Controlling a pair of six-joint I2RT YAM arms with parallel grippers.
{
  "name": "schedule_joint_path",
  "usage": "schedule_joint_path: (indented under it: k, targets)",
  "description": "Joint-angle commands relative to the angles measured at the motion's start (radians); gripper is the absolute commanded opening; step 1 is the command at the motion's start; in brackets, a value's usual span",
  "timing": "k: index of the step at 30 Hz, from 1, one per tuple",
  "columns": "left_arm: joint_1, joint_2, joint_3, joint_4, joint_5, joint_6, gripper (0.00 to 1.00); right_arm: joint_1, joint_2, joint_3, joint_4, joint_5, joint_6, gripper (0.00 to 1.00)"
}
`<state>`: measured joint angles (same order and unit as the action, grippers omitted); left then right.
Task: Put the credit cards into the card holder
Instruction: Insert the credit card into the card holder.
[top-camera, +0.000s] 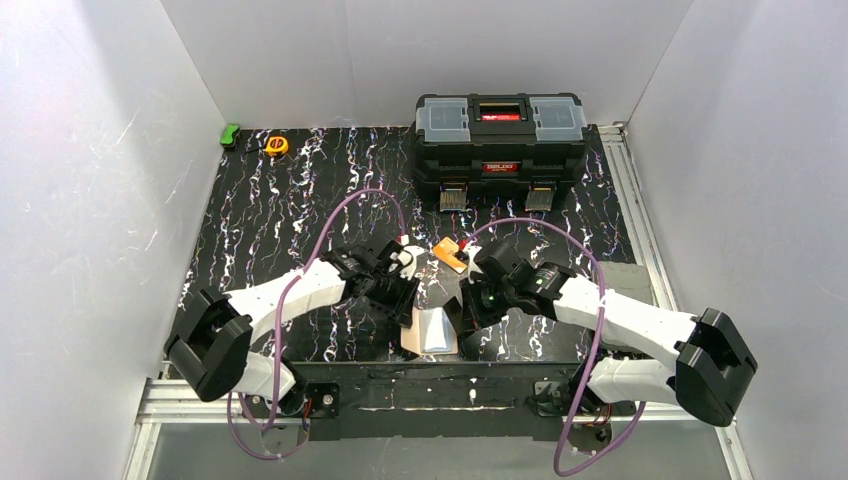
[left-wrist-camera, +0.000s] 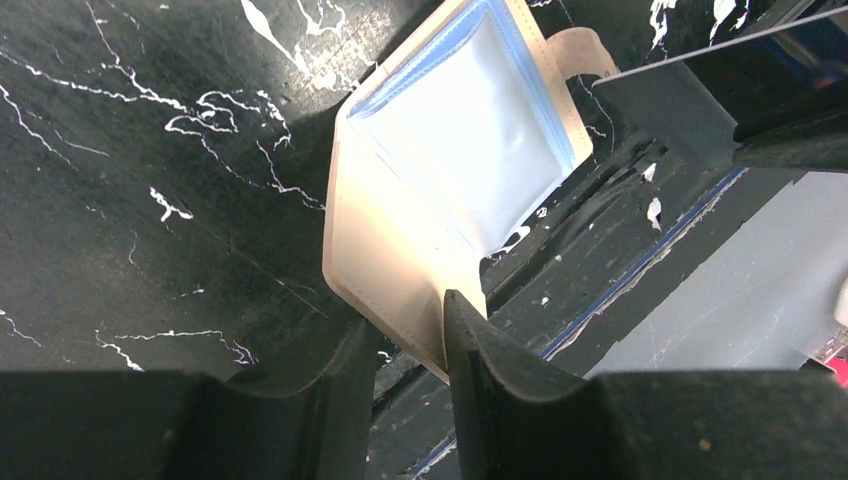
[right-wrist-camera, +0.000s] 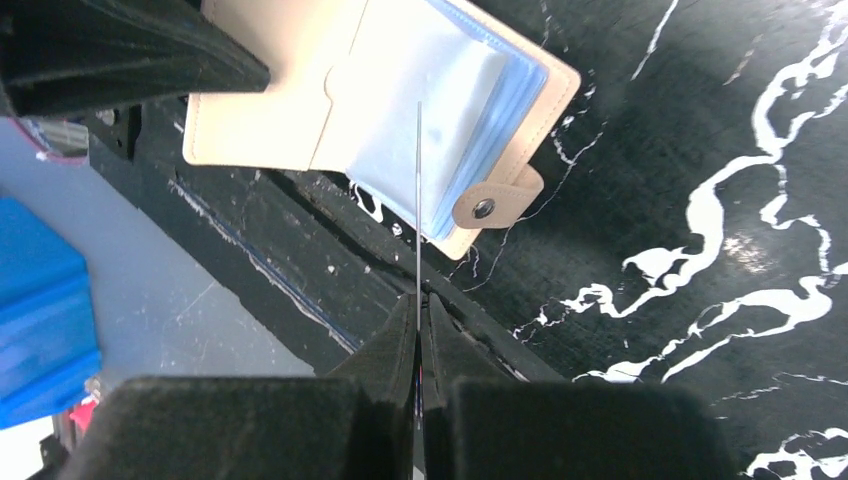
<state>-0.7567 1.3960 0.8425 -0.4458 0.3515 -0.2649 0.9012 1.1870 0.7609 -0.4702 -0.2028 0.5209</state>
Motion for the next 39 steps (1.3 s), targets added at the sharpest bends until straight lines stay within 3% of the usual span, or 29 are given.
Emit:
schedule_joint_path:
  k: [1,9,20,39]
  targets:
    - [-0.001,-0.063,-0.038,-0.003,-0.009,-0.011,0.28,0.005,0.03,-0.018,0.007,-0.107,-0.03,0.01]
    - [0.004,-0.088,-0.069,0.024,-0.007,-0.02,0.28,0.004,0.08,-0.04,-0.001,-0.195,-0.037,0.01]
    - [0.011,-0.092,-0.064,0.032,-0.008,-0.001,0.31,-0.006,0.139,-0.05,-0.048,-0.124,-0.035,0.01]
    - [0.011,-0.086,-0.046,0.04,0.007,0.021,0.37,-0.014,0.207,-0.043,0.026,-0.181,-0.047,0.01]
